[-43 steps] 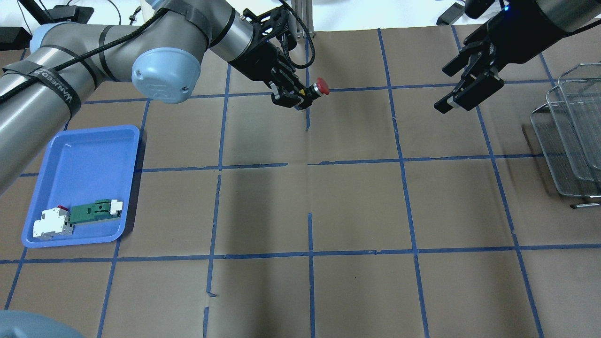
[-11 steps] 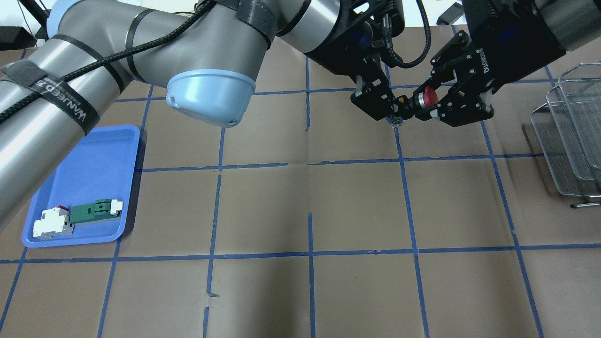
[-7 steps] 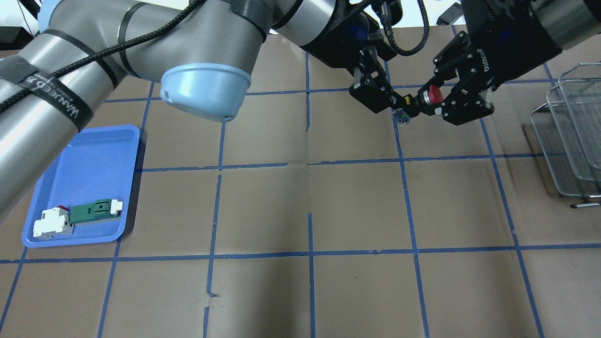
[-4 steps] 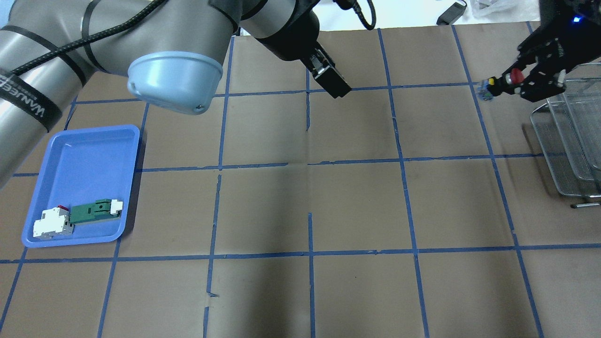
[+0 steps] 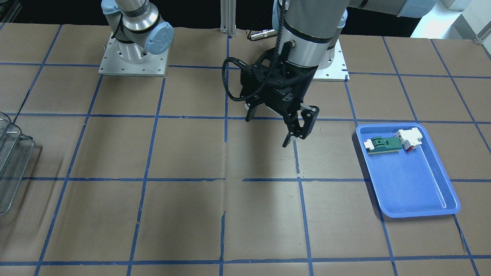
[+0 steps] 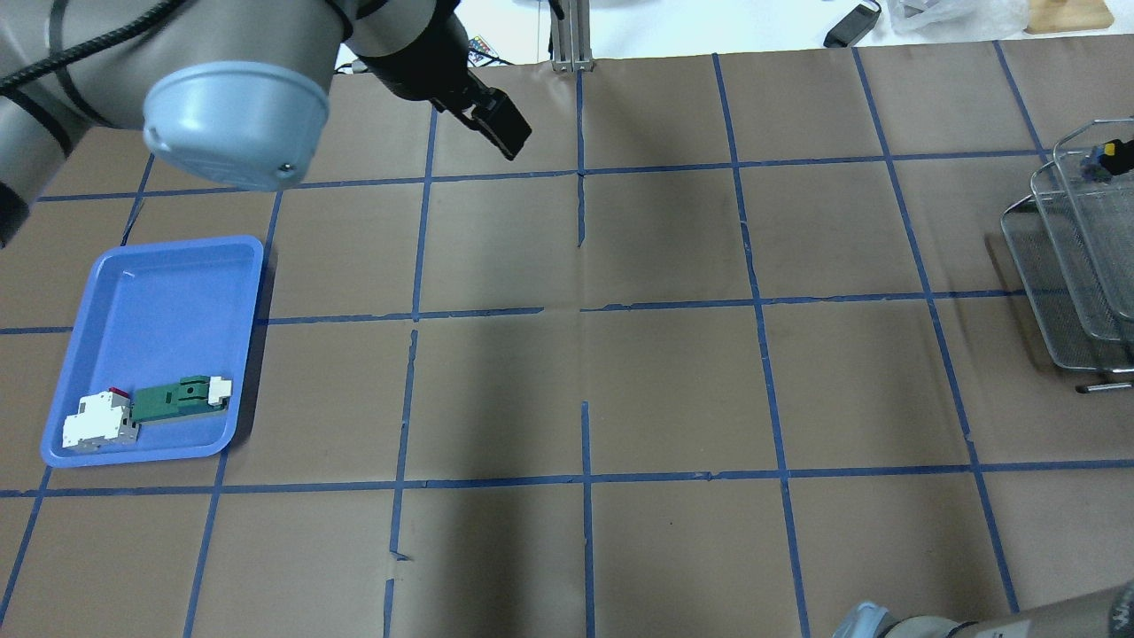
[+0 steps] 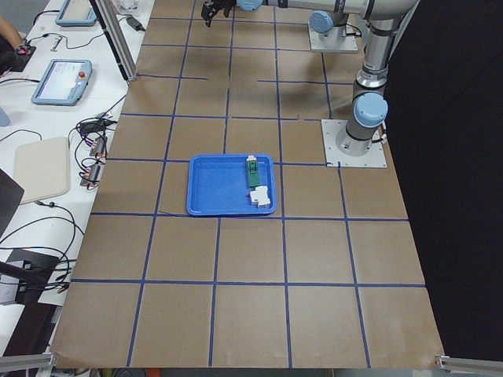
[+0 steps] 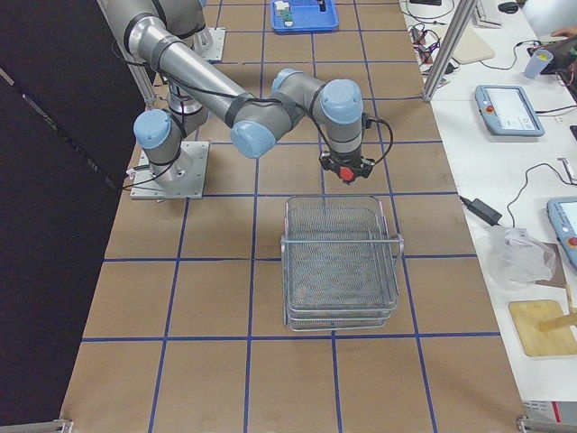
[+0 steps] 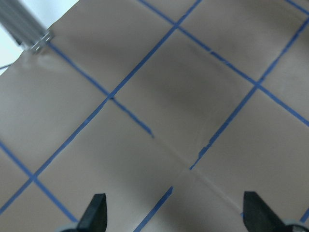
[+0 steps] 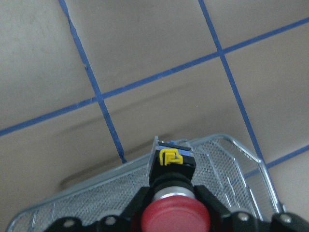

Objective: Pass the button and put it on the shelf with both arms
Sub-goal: 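Lower the button into the mesh basket and open the right gripper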

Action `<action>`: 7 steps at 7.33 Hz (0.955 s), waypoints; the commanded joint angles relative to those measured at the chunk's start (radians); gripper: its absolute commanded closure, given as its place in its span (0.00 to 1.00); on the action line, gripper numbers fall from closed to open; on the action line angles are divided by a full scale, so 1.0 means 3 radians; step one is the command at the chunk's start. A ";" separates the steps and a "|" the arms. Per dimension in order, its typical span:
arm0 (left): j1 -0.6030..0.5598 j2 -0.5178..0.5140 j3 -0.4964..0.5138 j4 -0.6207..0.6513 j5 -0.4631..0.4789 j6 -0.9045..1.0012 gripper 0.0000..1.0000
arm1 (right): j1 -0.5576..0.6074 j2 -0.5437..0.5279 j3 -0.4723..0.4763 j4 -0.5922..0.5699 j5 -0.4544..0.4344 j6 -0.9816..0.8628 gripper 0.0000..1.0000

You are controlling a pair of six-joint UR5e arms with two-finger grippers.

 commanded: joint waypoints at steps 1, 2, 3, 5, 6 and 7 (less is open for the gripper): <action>0.0310 0.0155 -0.0014 -0.0464 0.0074 -0.0263 0.00 | -0.0087 0.0108 -0.0020 -0.0087 -0.0453 -0.0036 1.00; 0.0316 0.0212 -0.0014 -0.0744 0.0080 -0.0548 0.00 | -0.0179 0.0103 -0.0020 -0.0037 -0.0616 -0.0041 1.00; 0.0326 0.0258 -0.0014 -0.0980 0.0085 -0.0591 0.00 | -0.0190 0.0108 -0.0015 -0.0036 -0.0618 -0.0041 1.00; 0.0362 0.0314 -0.0034 -0.1344 0.0359 -0.0652 0.00 | -0.0190 0.0143 0.0010 -0.0036 -0.0628 -0.0072 0.81; 0.0362 0.0355 -0.0100 -0.1356 0.0396 -0.0855 0.00 | -0.0190 0.0174 0.0015 -0.0046 -0.0587 -0.0062 0.58; 0.0362 0.0381 -0.0162 -0.1325 0.0397 -0.0984 0.00 | -0.0190 0.0190 0.0020 -0.0036 -0.0587 -0.0041 0.38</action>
